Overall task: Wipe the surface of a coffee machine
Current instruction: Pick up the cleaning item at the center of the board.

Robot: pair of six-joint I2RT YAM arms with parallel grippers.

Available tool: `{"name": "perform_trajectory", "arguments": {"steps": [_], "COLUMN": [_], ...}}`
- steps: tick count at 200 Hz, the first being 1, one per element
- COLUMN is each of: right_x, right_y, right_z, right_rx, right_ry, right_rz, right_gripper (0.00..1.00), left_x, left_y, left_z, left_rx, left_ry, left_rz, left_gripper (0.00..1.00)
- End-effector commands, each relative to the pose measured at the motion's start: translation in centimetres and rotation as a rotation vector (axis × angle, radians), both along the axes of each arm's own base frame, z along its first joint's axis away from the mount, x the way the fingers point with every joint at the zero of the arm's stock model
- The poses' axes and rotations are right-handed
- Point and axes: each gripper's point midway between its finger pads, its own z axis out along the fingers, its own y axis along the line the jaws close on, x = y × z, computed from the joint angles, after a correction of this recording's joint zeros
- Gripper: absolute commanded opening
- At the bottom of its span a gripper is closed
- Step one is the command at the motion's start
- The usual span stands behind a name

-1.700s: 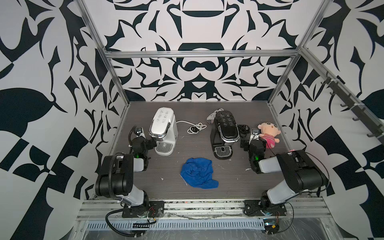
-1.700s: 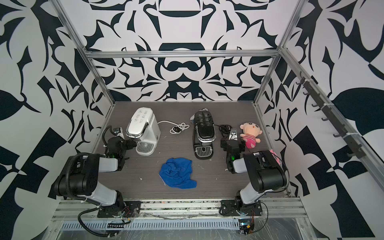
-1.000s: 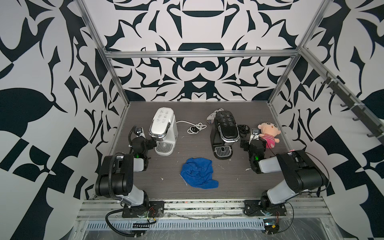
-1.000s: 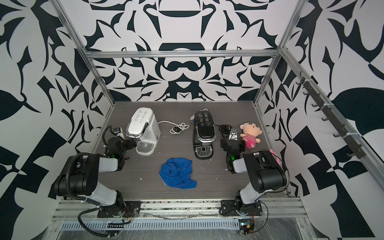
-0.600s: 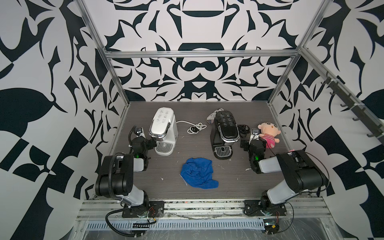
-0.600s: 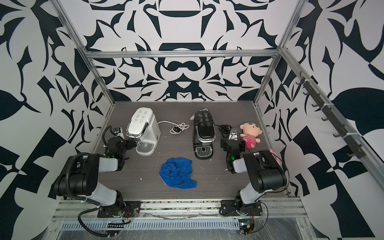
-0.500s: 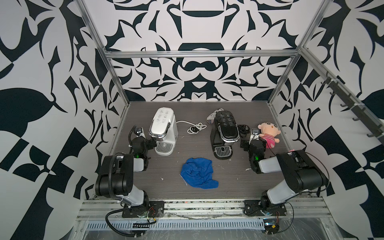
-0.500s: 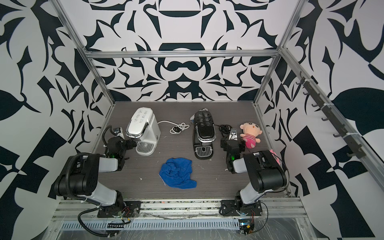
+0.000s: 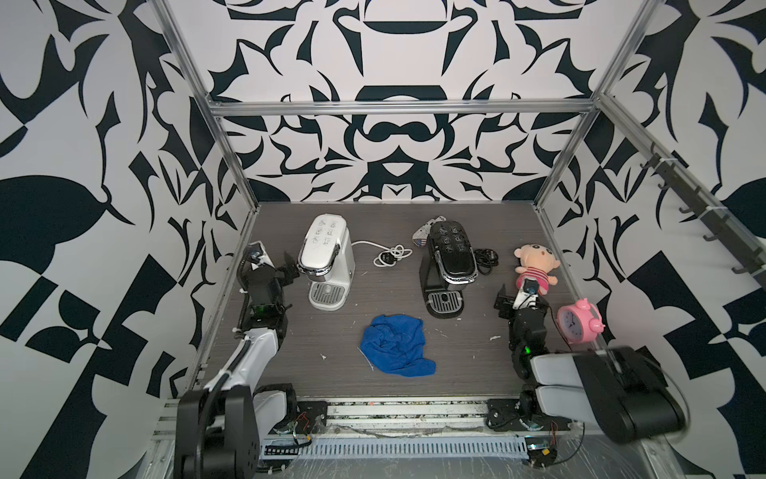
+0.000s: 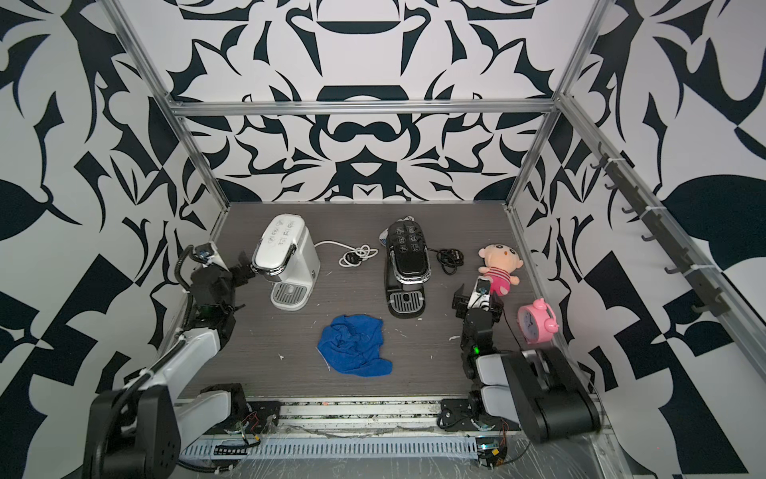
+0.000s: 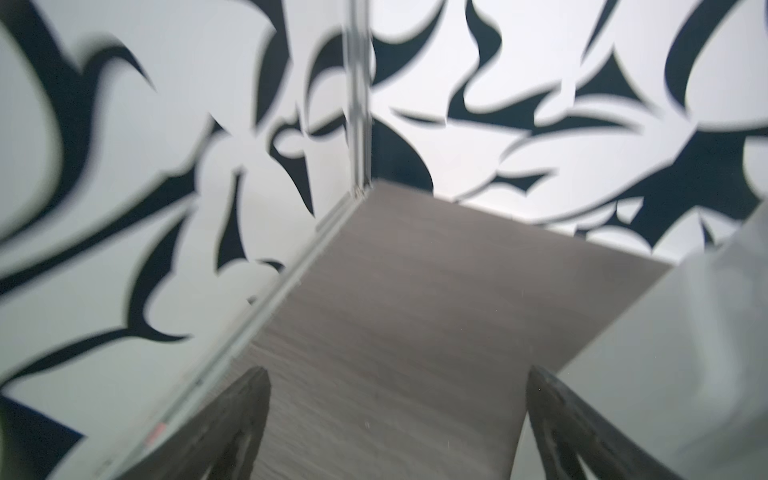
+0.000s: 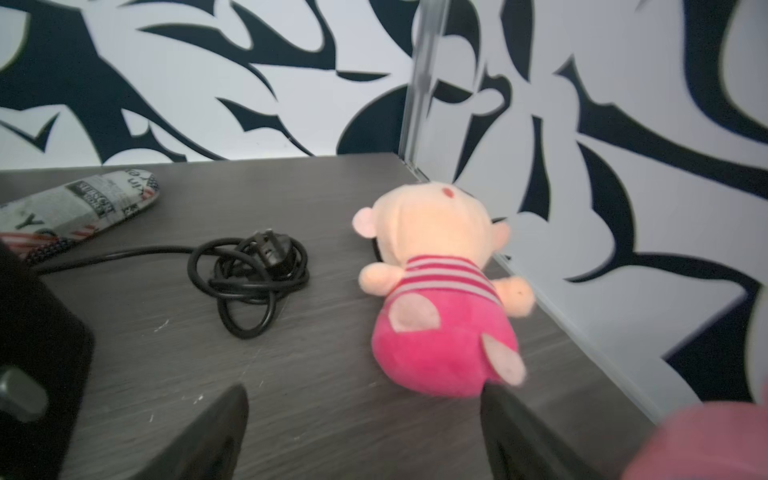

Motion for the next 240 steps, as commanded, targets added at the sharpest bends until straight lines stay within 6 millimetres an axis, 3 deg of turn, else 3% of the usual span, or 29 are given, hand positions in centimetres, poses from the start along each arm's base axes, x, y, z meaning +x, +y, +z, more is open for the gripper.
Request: {"name": "perform_trajectory", "arguments": {"steps": [1, 45, 64, 97, 109, 131, 147, 171, 186, 204, 227, 240], "right_x": [-0.4, -0.2, 0.8, 1.9, 2.1, 1.9, 1.5, 1.1, 0.9, 0.2, -1.9, -3.1], "right_y": [-0.2, 1.3, 2.3, 3.9, 4.5, 5.8, 6.2, 7.4, 9.4, 13.0, 19.8, 24.2], "right_z": [3.1, 4.8, 4.4, 6.7, 8.1, 10.2, 11.9, 15.4, 18.1, 21.7, 26.1, 27.2], "right_rx": [0.097, 0.097, 0.111, 0.182, 0.209, 0.267, 0.301, 0.328, 0.331, 0.293, 0.166, 0.089], "right_ry": [0.062, 0.201, 0.307, 0.428, 0.441, 0.443, 0.42, 0.389, 0.377, 0.367, 0.364, 0.388], "right_rz": [-0.023, 0.061, 0.102, 0.153, 0.179, 0.233, 0.253, 0.309, 0.391, 0.523, 0.723, 0.837], "right_gripper": [0.91, 0.88, 0.87, 0.79, 0.74, 0.56, 0.32, 0.29, 0.34, 0.44, 0.59, 0.67], "left_x": [-2.7, -4.4, -4.1, -3.4, -3.2, -3.1, -3.0, -3.2, -3.2, -3.4, -3.9, -4.4], "left_y": [1.7, 1.0, 0.1, -1.9, -2.9, -4.2, -5.7, -7.7, -8.4, -9.4, -11.6, -13.4], "left_z": [0.3, 6.4, 8.0, 10.0, 10.6, 11.1, 11.2, 10.7, 10.0, 9.8, 11.3, 12.3], "left_rx": [-0.038, -0.1, -0.115, -0.136, -0.134, -0.153, -0.167, -0.202, -0.236, -0.294, -0.388, -0.466], "left_ry": [0.067, 0.005, 0.022, 0.092, 0.115, 0.148, 0.161, 0.196, 0.238, 0.278, 0.279, 0.279], "left_rz": [0.118, 0.088, 0.037, -0.083, -0.143, -0.216, -0.299, -0.412, -0.445, -0.486, -0.597, -0.695], "left_gripper": [0.98, 0.95, 0.93, 0.92, 0.92, 0.9, 0.89, 0.87, 0.87, 0.87, 0.87, 0.87]}}
